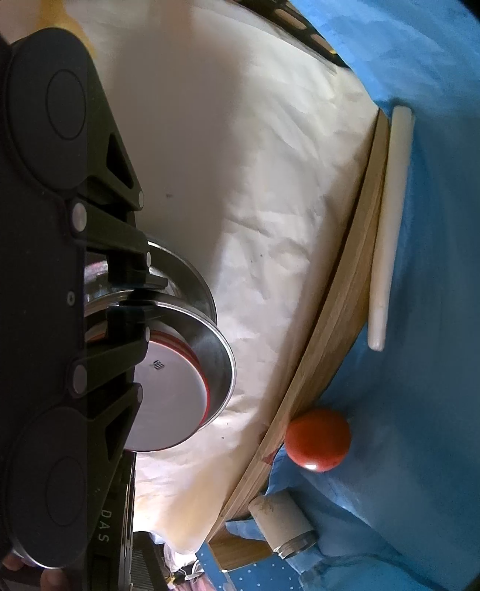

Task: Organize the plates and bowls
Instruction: 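Lift the steel bowl with both tools and carry it to the steel plate stack, then lower the steel bowl onto the stacked steel plates with both tools, then open both tools and release the steel bowl on the plates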

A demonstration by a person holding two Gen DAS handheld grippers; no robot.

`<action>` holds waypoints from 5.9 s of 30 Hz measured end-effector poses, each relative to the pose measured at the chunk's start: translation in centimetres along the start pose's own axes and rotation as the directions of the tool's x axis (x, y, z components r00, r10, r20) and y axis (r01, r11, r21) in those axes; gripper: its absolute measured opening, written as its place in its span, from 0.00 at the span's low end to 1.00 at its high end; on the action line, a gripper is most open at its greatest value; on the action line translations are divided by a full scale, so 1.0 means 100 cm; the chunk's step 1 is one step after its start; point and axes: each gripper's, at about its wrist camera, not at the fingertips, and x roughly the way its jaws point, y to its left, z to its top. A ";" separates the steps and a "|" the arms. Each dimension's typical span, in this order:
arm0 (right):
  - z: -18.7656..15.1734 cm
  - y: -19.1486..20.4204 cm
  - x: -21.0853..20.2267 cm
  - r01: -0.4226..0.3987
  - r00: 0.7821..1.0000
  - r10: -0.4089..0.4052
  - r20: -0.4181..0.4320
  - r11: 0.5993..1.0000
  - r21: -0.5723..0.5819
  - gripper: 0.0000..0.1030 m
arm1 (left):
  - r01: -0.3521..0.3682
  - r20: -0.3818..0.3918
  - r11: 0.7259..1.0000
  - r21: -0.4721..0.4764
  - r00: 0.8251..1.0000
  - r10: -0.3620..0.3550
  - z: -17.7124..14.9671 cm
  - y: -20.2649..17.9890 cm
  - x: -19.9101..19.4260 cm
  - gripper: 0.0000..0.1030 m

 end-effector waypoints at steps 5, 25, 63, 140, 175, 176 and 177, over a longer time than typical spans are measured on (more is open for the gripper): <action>-0.001 0.005 0.004 0.002 1.000 -0.002 -0.016 1.000 -0.018 0.12 | -0.006 -0.003 1.000 -0.017 1.000 0.006 -0.004 0.007 -0.001 0.05; -0.007 0.008 0.006 0.007 0.999 -0.008 -0.039 0.999 -0.031 0.12 | -0.012 -0.017 0.999 -0.031 1.000 0.012 -0.014 0.009 -0.001 0.05; -0.006 0.003 0.008 0.005 0.998 -0.006 -0.066 1.000 -0.015 0.12 | -0.024 -0.070 0.999 -0.048 0.997 0.021 -0.008 0.009 0.005 0.05; -0.011 0.012 0.010 0.047 0.999 -0.047 -0.006 0.997 -0.056 0.18 | -0.040 -0.052 0.997 -0.066 0.998 0.036 -0.010 0.014 0.004 0.09; -0.018 -0.001 -0.012 0.095 0.991 -0.087 0.101 0.992 -0.081 0.73 | -0.236 0.055 0.970 -0.064 0.969 0.240 -0.016 0.011 -0.012 0.83; -0.019 -0.001 -0.013 0.094 0.991 -0.084 0.104 0.992 -0.085 0.74 | -0.246 0.058 0.967 -0.066 0.967 0.250 -0.017 0.011 -0.012 0.83; -0.019 -0.002 -0.013 0.091 0.991 -0.082 0.107 0.992 -0.090 0.76 | -0.249 0.061 0.966 -0.067 0.965 0.253 -0.019 0.010 -0.012 0.83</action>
